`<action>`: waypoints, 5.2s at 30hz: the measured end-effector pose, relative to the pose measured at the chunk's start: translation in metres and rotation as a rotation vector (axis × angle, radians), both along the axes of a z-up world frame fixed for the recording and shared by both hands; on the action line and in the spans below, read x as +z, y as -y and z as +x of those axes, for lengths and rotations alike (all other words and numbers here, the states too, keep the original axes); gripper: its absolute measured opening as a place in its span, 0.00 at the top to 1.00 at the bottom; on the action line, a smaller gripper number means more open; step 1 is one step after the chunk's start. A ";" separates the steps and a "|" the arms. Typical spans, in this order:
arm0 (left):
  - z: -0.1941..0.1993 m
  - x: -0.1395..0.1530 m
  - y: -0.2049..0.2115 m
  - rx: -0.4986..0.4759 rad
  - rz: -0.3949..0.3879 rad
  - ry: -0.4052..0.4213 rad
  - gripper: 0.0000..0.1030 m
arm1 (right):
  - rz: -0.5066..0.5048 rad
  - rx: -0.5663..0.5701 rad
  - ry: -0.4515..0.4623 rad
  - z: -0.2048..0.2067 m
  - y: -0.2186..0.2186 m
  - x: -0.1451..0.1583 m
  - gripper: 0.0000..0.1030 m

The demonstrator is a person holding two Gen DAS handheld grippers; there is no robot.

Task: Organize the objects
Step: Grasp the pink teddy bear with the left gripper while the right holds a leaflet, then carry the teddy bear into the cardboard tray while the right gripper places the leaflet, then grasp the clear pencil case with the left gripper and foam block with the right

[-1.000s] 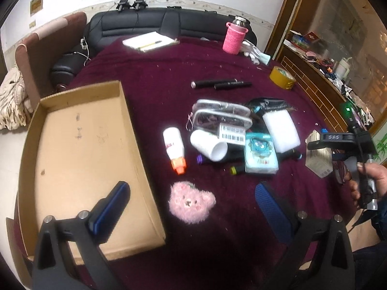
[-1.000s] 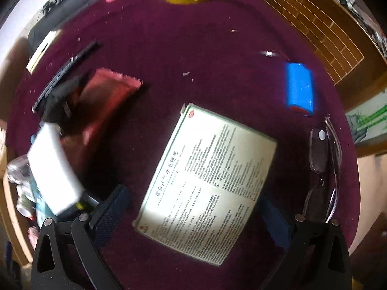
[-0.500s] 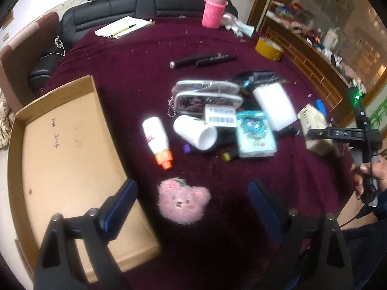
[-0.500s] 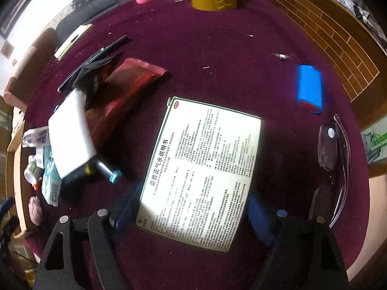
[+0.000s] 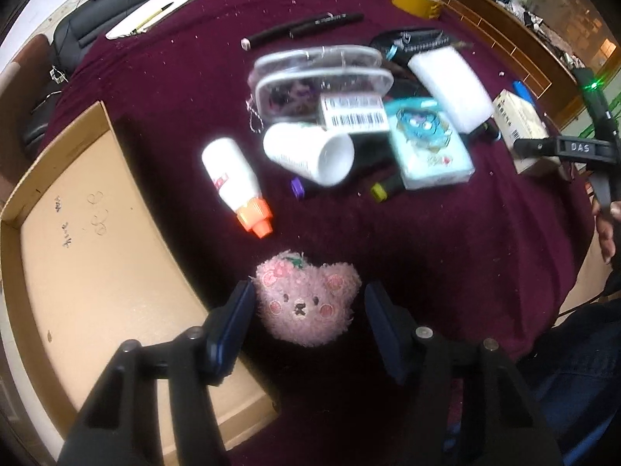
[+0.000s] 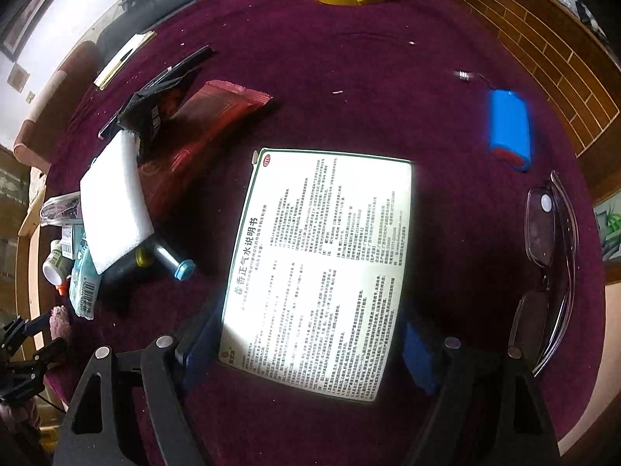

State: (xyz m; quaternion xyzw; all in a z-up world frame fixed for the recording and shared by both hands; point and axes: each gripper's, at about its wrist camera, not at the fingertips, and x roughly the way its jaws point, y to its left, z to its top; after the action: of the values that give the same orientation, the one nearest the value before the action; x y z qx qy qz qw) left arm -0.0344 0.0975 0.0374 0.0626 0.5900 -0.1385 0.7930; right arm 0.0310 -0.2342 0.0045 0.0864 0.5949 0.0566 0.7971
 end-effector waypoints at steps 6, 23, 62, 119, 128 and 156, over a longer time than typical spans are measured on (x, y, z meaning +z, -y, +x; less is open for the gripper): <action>0.002 -0.015 0.010 0.034 0.041 0.011 0.50 | 0.006 0.004 0.010 0.002 -0.003 0.004 0.19; -0.006 0.013 -0.008 0.191 -0.199 0.071 0.58 | 0.080 0.025 0.048 -0.010 0.003 0.040 0.20; -0.029 0.074 -0.175 0.493 -0.215 0.262 0.58 | 0.314 0.579 0.066 0.006 -0.290 0.128 0.22; 0.045 0.019 -0.239 0.407 -0.032 0.198 0.23 | 0.365 0.537 -0.080 0.056 -0.412 0.065 0.09; 0.009 0.050 -0.187 0.367 -0.138 0.254 0.23 | 0.357 0.465 0.007 0.025 -0.307 0.081 0.09; 0.116 0.026 0.055 -0.654 0.288 0.230 0.28 | 0.320 -0.017 0.058 -0.018 -0.019 0.077 0.10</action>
State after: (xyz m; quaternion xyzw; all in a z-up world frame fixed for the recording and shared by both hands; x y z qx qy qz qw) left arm 0.0817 0.0425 0.0632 0.3738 0.4591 -0.2923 0.7510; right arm 0.0127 -0.2150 0.0818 0.2155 0.5543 0.1462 0.7905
